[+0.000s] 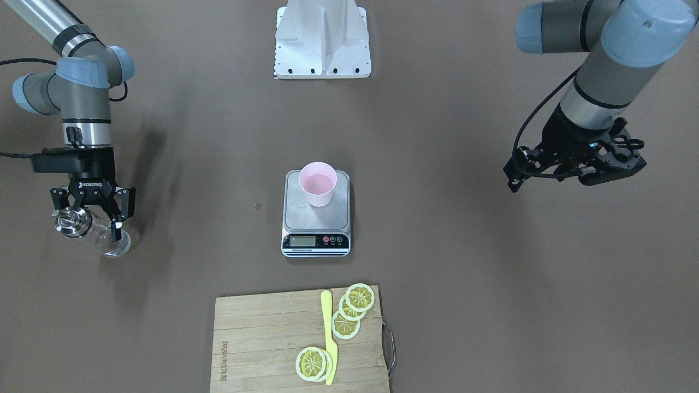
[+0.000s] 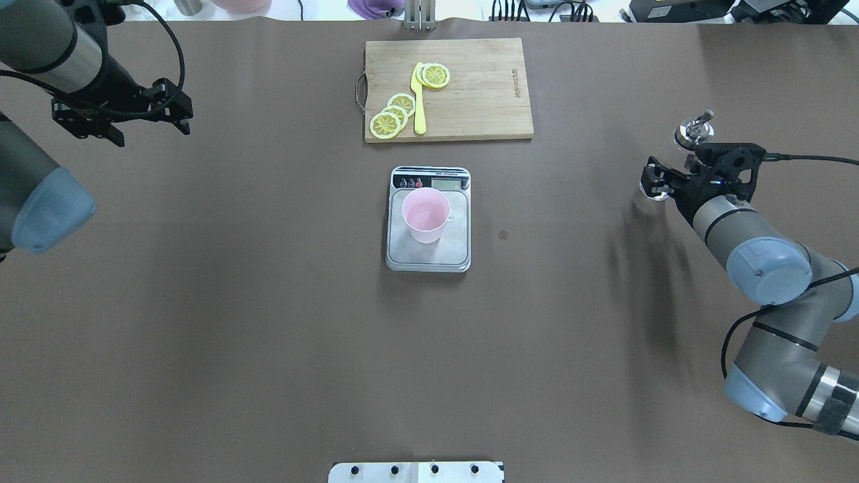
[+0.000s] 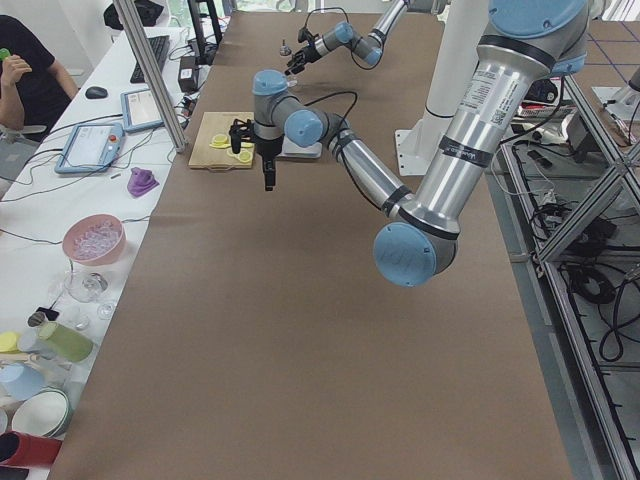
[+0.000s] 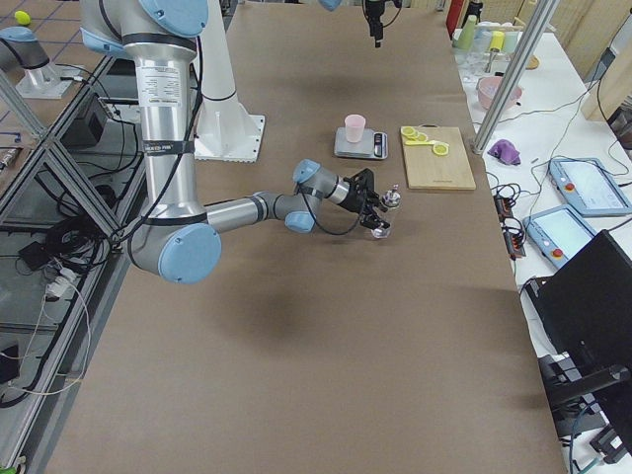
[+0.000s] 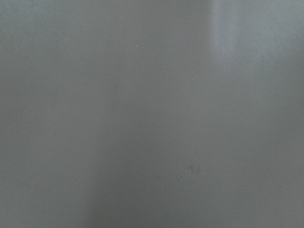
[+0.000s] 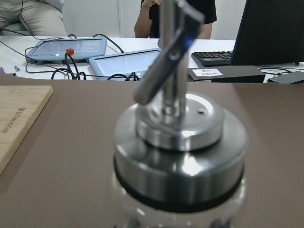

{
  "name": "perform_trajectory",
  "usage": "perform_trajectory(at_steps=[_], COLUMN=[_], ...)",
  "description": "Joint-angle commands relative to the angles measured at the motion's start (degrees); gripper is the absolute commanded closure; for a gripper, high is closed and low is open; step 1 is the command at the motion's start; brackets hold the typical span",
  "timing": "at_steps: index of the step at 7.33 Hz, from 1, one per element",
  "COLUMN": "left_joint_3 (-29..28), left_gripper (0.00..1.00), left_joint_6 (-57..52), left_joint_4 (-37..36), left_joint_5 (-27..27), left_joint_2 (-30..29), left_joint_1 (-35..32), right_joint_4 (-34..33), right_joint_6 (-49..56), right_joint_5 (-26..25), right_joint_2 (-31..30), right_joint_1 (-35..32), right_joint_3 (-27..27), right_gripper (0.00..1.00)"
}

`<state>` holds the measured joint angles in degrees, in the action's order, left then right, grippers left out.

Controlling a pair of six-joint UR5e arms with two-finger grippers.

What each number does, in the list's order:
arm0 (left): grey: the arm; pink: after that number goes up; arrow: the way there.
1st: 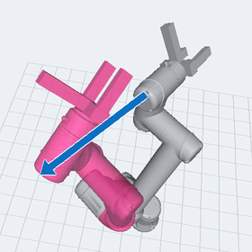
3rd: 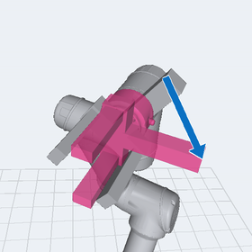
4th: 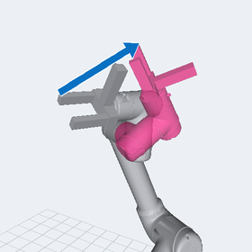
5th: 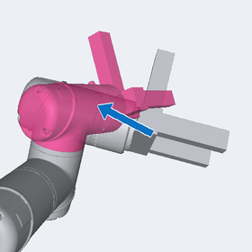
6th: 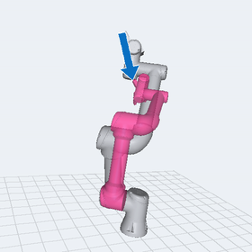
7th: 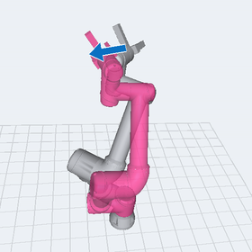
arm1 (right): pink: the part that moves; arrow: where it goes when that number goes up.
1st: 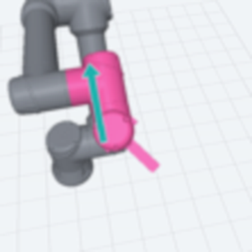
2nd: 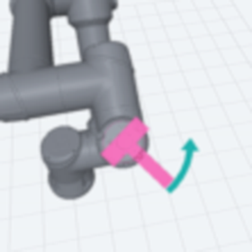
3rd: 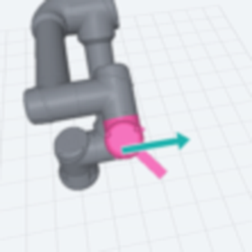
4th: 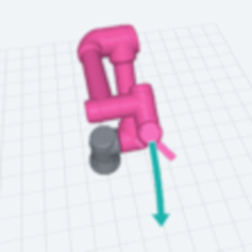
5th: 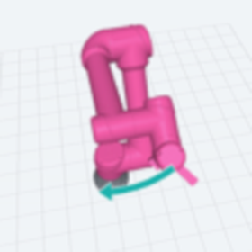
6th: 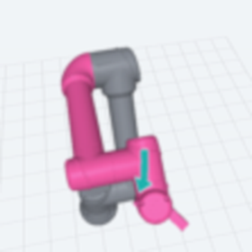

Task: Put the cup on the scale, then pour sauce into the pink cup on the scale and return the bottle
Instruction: 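Hold the upright glass bottle raised beside the table edge with the right gripper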

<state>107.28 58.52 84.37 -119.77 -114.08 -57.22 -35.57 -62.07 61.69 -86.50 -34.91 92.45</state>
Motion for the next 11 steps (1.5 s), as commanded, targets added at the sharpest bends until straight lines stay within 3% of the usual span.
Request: perform_trajectory(at_steps=[1,2,8,11], left_joint_3=[-0.1,-0.1,-0.4,-0.4], left_gripper=[0.02,0.02,0.02,0.02], left_joint_6=[-0.1,-0.1,0.0,0.0], left_joint_4=[0.0,0.0,0.0,0.0], left_joint_5=[0.0,0.0,0.0,0.0], left_joint_2=[0.0,0.0,0.0,0.0], left_joint_1=[0.0,0.0,0.1,0.1], right_joint_4=[0.1,0.2,0.1,0.1], right_joint_6=[4.5,4.6,4.6,4.5], right_joint_5=[-0.1,0.0,0.1,0.3], right_joint_2=[0.2,0.1,0.1,0.1], right_joint_1=[0.1,0.1,0.1,0.1], right_joint_3=[-0.9,-0.8,-0.3,-0.1], right_gripper=[0.94,0.94,0.16,0.01])
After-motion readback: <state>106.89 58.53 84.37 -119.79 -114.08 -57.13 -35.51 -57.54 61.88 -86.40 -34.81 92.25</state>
